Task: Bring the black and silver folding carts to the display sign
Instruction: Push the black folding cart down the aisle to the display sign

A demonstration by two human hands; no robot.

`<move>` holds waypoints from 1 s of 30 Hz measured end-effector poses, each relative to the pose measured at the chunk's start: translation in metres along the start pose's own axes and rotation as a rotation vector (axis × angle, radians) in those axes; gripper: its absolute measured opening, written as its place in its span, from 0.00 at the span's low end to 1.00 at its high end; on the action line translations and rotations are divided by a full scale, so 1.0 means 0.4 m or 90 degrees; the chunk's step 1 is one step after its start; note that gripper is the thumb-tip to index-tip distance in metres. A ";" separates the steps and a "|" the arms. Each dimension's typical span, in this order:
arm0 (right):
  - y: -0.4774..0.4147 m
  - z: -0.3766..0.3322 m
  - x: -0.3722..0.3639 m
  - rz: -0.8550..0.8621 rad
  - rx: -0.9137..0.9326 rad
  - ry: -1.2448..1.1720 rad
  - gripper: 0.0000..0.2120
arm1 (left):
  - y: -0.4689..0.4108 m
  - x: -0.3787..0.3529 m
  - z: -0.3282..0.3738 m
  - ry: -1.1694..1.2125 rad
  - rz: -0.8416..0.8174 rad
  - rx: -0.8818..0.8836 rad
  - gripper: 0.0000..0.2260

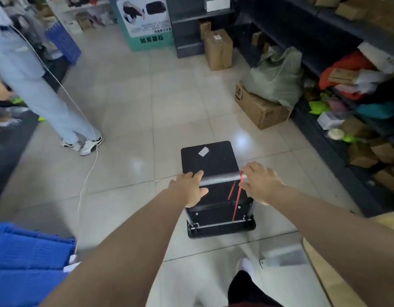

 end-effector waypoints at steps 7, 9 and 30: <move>-0.104 0.052 -0.054 -0.034 0.032 0.021 0.21 | -0.082 -0.039 0.022 -0.006 -0.019 0.073 0.24; -0.112 0.057 -0.054 -0.004 0.041 0.021 0.19 | -0.090 -0.034 0.021 0.010 0.010 0.080 0.22; -0.355 0.099 0.095 -0.036 0.059 -0.074 0.16 | -0.275 0.158 -0.042 0.052 0.050 0.103 0.17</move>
Point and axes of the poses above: each hand's wrist, its own y-axis away from the middle knuckle, its own x-axis out of the back of the hand, z = x × y, the point moved 8 cm from there along -y, towards the middle knuckle, and after that the axes turned 15 degrees about -z, right-handed, at the moved point
